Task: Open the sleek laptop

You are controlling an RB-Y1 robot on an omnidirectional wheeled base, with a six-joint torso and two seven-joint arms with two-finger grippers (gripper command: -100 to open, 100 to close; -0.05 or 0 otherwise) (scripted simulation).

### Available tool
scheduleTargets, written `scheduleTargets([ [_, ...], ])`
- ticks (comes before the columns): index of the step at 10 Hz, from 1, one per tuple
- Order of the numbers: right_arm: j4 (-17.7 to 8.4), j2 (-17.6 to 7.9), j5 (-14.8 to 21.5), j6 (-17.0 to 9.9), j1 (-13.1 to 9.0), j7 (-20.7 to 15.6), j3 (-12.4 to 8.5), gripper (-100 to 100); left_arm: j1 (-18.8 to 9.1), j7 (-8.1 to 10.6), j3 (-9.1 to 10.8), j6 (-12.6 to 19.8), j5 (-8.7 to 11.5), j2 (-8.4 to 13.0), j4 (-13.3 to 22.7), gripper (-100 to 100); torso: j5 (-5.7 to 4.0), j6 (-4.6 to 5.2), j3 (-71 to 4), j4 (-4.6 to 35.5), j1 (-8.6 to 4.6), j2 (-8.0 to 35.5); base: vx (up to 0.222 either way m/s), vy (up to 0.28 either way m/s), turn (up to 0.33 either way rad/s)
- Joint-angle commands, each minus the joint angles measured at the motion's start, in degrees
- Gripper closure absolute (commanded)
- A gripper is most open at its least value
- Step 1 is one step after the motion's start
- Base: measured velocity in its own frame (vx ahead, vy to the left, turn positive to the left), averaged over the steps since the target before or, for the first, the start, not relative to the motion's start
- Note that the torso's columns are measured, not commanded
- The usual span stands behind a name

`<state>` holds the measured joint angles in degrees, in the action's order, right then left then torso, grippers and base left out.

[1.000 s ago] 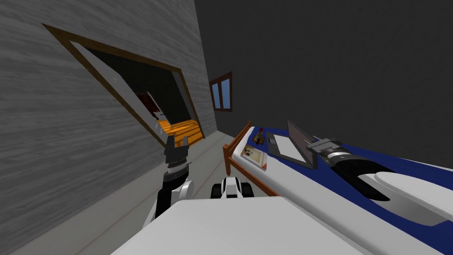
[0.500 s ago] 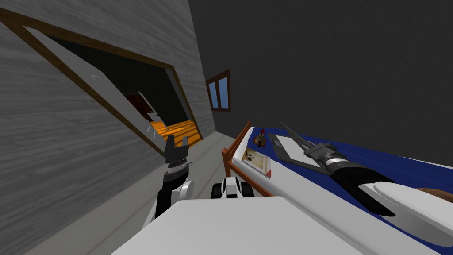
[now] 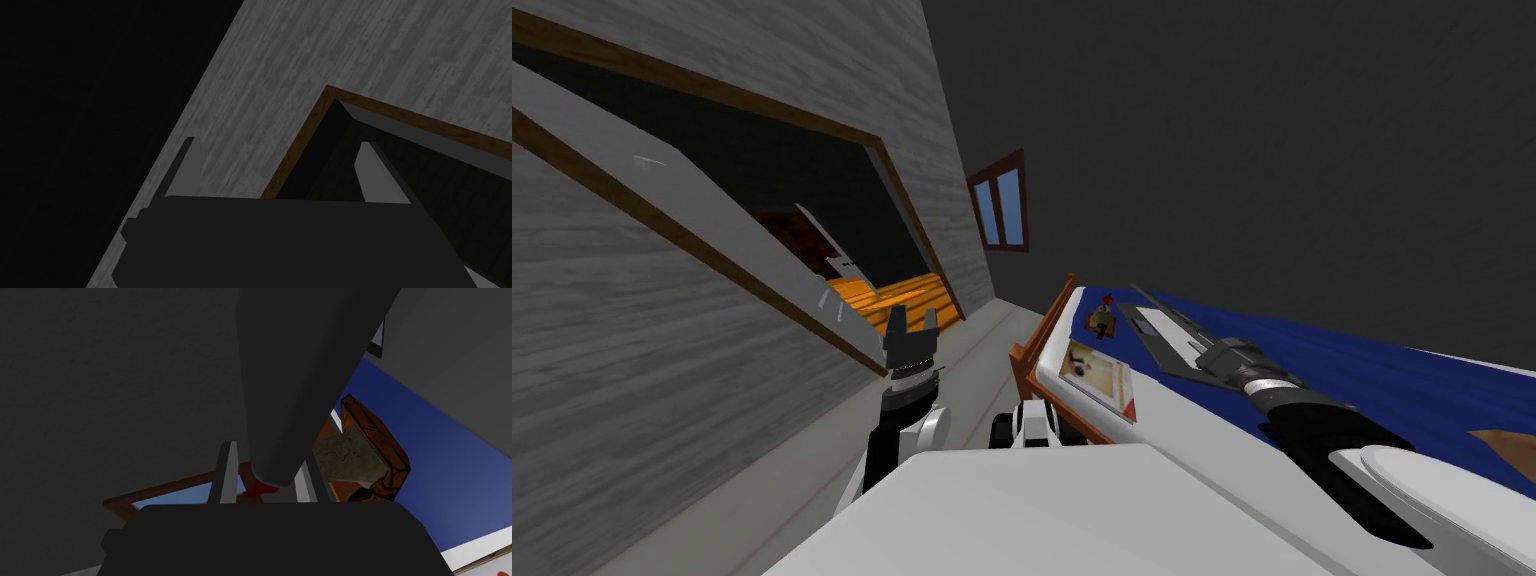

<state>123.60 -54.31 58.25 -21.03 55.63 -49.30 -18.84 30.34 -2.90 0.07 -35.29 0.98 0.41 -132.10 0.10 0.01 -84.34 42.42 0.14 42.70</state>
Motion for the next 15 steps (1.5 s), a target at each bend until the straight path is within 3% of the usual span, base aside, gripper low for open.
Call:
scheduleTargets([
  [1, -1.3, 0.2, 0.5, 1.07, 0.96, -1.02, -1.05, -100, 0.0, 0.0, 0.0, 0.0, 0.0, 0.0, 0.0, 0, -0.01, 0.08, 0.03, 0.01, 0.0, 0.01, -0.037, 0.046, 0.148],
  [3, -3.66, 0.07, -0.61, 2.78, 0.89, -0.79, -3.09, -100, -0.02, 0.0, -0.01, 0.01, 0.0, -0.01, 0.0, 0, -0.05, -0.03, -0.11, -0.08, 0.02, -0.22, -0.075, 0.076, 0.187],
  [4, -5.77, -0.05, -1.72, 4.49, 0.83, -0.56, -5.13, -100, -0.01, 0.0, -0.01, 0.0, 0.0, -0.01, 0.0, 0, -0.08, 0.04, -0.18, -0.11, -0.14, -0.35, -0.077, 0.069, 0.117],
  [5, -6.03, -0.05, -1.72, 4.49, 0.83, -0.56, -5.13, -100, -0.02, 0.0, -0.01, 0.0, 0.0, 0.0, 0.0, 0, -0.04, -0.01, -0.24, -0.1, -0.14, -0.4, -0.055, 0.054, 0.093],
  [8, -12.52, -0.43, -5.05, 9.61, 0.63, 0.13, -11.16, -100, -0.02, 0.0, -0.01, 0.0, 0.0, 0.0, 0.0, 0, 0.05, -0.07, -0.24, -0.09, 0.06, -0.38, -0.074, 0.077, 0.219],
  [9, -13.13, -0.43, -5.05, 9.61, 0.63, 0.13, -11.24, -100, -0.02, 0.0, -0.01, 0.01, 0.0, -0.01, 0.0, 0, 0.09, -0.04, -0.18, -0.06, 0.15, -0.29, -0.064, 0.069, 0.095],
  [10, -15.5, -0.56, -6.16, 11.31, 0.57, 0.36, -13.27, -100, -0.01, 0.0, 0.0, 0.0, 0.0, 0.0, 0.0, 0, 0.05, 0.06, -0.19, -0.07, 0.02, -0.33, -0.053, 0.078, 0.148],
  [11, -15.5, -0.56, -6.16, 11.31, 0.57, 0.36, -13.27, -100, -0.01, 0.0, -0.01, 0.0, 0.0, 0.0, 0.0, 0, 0.01, 0.01, -0.21, -0.09, -0.01, -0.37, -0.046, 0.057, 0.069],
  [14, -22.17, -0.94, -9.49, 16.43, 0.37, 1.06, -19.02, -100, -0.01, 0.0, -0.01, 0.01, 0.0, 0.0, 0.0, 0, -0.09, -0.04, -0.23, -0.14, -0.1, -0.42, -0.065, 0.09, 0.227],
  [15, -22.6, -0.94, -9.49, 16.43, 0.37, 1.06, -19.38, -100, -0.02, 0.0, -0.01, 0.0, 0.0, -0.01, 0.0, 0, -0.05, -0.01, -0.2, -0.12, 0.02, -0.36, -0.052, 0.105, 0.068],
])
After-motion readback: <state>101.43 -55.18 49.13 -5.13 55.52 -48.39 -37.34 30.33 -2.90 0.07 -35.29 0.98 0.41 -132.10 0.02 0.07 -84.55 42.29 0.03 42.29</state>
